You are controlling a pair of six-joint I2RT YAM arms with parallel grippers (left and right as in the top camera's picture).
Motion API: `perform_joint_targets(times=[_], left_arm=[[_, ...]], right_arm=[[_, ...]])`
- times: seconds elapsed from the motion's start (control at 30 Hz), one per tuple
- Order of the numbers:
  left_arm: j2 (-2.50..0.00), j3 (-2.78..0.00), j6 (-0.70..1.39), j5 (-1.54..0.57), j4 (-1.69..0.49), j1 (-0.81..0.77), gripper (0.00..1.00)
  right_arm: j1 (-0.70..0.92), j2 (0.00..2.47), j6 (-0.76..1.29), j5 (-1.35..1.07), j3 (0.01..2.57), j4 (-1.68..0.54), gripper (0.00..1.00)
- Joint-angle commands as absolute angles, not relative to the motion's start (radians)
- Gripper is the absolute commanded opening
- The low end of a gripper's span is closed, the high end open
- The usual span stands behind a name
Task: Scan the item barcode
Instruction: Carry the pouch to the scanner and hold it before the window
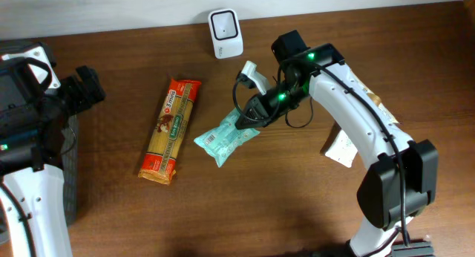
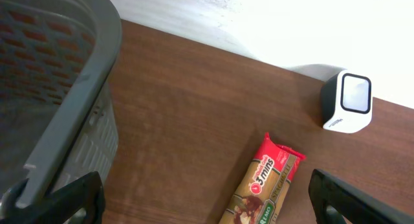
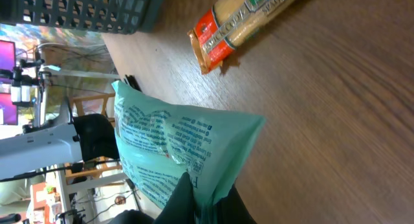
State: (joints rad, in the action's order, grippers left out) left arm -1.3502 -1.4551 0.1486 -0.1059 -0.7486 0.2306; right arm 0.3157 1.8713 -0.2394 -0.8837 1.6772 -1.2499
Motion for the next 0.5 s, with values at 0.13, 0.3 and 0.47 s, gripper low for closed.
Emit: perform_joint_targets(times=[0.13, 0.3, 0.47], left_arm=[[-1.345, -1.459, 0.129, -0.117, -0.746, 0.234, 0.99], [-1.345, -1.459, 0.129, -0.116, -0.746, 0.234, 0.99], [-1.345, -1.459, 0.129, -0.116, -0.746, 0.234, 0.99]], right_arm=[[0.226, 1.691, -0.247, -1.029, 1.683, -1.196, 0.04], [0.194, 1.609, -0.242, -1.015, 1.684, -1.142, 0.04], [0.366, 1.631, -0.021, -0.009, 1.707, -0.847, 0.04]])
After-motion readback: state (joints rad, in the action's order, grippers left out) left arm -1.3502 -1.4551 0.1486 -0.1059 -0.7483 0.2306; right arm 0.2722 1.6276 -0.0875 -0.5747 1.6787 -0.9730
